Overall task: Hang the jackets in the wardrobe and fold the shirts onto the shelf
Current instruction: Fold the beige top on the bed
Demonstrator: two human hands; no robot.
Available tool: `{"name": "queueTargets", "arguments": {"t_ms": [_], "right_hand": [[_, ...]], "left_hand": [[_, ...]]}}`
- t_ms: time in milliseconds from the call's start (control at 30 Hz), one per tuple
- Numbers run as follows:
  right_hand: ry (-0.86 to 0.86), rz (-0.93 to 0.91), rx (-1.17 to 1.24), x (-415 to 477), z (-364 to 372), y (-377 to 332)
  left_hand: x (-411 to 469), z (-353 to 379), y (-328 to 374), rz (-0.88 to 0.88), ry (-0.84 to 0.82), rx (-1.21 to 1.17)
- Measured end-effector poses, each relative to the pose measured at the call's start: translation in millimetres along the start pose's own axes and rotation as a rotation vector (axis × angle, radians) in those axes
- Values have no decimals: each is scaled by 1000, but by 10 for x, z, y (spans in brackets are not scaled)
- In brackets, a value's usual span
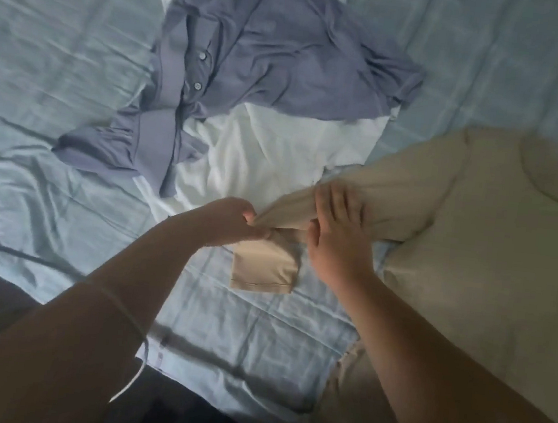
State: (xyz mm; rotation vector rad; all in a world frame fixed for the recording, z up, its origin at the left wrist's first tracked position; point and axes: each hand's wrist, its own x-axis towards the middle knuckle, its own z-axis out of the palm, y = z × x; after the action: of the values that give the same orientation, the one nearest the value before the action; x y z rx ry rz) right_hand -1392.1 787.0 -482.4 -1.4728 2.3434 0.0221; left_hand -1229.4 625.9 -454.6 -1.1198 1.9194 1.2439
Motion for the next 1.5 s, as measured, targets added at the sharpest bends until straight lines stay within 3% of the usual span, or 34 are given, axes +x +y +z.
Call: {"name": "queueTargets", "arguments": {"t_ms": [133,233,433,500,567,700,800,867,933,1100,1300,1500], "right_hand": [[-8,37,9,19,20,-32],[-48,39,7,21,-25,-25],[-44,68,-39,23,-45,-129],[-40,76,-59,23,0,-177],[-1,71,-80,21,91,-222],[111,50,-69,5,240,-352],[185,-40,37,-25,221,-524],[207,-85,63,-92,183,-651],[187,-125,78,-164,154,-749],[108,-215,11,-229,204,-845],[84,-269,-227,-131,463,-853],[37,-220,-264,-106,532,-904]], "left_hand": [[-181,46,-133,178,38,-220],[-349,-34,-190,159,-32,-452],[-643,-368,-752,53,-425,-182],[-701,-343,-1029,63,-349,-280],[-685,-213,-1294,103,-219,-590],[-670,150,-1489,159,-135,-1215],[-664,412,-1379,88,136,-1355],[-672,547,-1226,-21,355,-1355],[-691,637,-1070,-122,557,-1112],[-797,854,-852,-189,751,-902],[-744,946,-1012,-186,733,-740],[-733,874,-944,-155,710,-1010]]}}
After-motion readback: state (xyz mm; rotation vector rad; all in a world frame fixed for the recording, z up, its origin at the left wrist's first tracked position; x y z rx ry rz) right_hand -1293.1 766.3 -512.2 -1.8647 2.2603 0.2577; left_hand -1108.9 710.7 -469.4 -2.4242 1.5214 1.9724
